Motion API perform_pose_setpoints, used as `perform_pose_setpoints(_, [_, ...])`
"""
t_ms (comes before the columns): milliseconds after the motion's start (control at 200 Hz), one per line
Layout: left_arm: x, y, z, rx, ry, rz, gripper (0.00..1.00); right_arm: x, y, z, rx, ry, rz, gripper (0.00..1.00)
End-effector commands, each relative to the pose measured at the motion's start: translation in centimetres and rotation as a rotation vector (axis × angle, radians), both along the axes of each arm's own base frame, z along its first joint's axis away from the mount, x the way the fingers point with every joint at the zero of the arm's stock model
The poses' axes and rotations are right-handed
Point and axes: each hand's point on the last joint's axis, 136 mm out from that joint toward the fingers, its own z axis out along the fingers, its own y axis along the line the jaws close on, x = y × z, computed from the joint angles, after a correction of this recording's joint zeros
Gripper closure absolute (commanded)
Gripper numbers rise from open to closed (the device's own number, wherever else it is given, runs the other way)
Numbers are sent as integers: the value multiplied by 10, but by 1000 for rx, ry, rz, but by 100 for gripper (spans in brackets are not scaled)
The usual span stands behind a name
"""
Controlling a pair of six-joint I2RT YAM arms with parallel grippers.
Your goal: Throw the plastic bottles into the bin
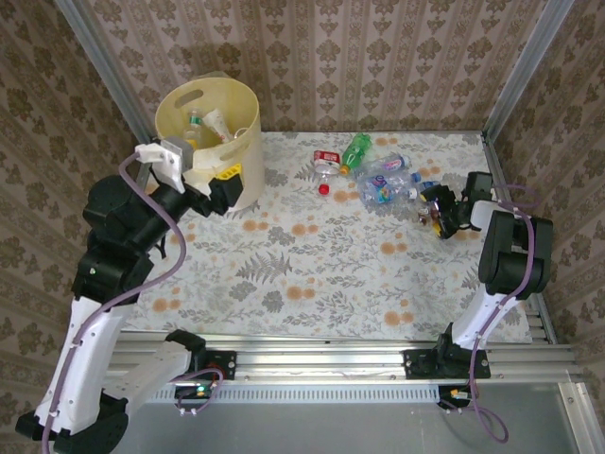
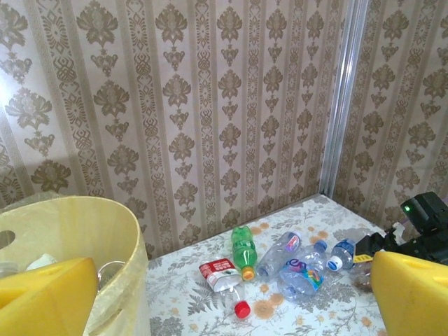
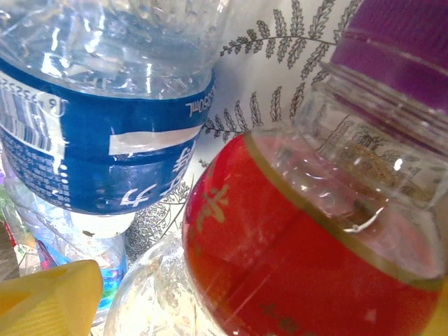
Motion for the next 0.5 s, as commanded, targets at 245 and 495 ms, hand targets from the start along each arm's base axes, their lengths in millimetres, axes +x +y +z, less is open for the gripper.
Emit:
perform_pose_setpoints(245, [1, -6, 4, -30, -6, -17, 0, -37, 34, -28, 14, 39, 95, 21])
perform_pose_setpoints(495, [-2, -21, -5, -22, 16, -66, 0, -61, 54, -18, -52, 14, 160, 28])
